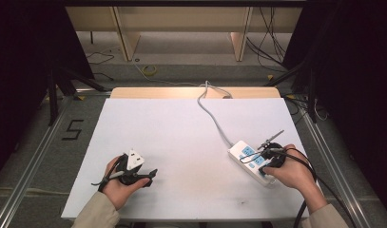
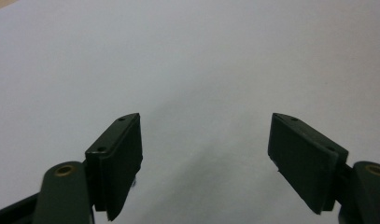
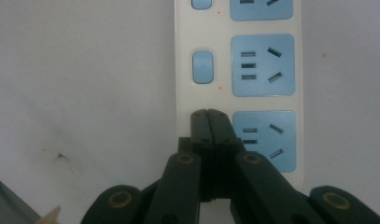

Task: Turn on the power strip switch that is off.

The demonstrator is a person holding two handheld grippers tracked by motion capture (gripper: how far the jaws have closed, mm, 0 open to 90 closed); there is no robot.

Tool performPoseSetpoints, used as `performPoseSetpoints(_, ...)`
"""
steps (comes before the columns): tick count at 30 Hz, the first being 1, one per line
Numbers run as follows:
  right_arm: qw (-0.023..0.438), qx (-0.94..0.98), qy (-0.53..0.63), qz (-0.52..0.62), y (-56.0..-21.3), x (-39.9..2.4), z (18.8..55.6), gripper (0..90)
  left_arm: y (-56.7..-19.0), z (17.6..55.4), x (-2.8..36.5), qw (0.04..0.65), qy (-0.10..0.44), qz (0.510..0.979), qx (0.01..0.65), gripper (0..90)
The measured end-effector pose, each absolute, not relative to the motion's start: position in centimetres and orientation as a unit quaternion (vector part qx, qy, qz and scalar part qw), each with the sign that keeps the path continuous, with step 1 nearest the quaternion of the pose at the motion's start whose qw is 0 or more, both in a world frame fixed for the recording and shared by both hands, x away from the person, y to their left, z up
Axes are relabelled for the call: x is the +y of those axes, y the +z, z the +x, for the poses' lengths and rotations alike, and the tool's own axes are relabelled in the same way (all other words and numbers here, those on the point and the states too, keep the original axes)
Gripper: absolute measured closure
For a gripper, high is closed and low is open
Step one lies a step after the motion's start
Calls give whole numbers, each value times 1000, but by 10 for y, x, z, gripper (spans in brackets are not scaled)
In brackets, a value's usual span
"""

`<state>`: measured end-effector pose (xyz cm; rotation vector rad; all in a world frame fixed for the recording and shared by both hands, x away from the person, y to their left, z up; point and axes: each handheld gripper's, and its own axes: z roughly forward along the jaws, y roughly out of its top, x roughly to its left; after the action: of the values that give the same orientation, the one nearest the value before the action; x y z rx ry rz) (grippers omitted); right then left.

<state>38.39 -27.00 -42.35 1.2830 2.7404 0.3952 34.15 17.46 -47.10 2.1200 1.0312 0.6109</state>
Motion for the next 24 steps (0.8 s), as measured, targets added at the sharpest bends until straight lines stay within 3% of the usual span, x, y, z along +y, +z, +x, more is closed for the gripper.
performPoseSetpoints(24,43,894,131,426,-426,-271,384,900,-471,341,175,346,236,817,397,260)
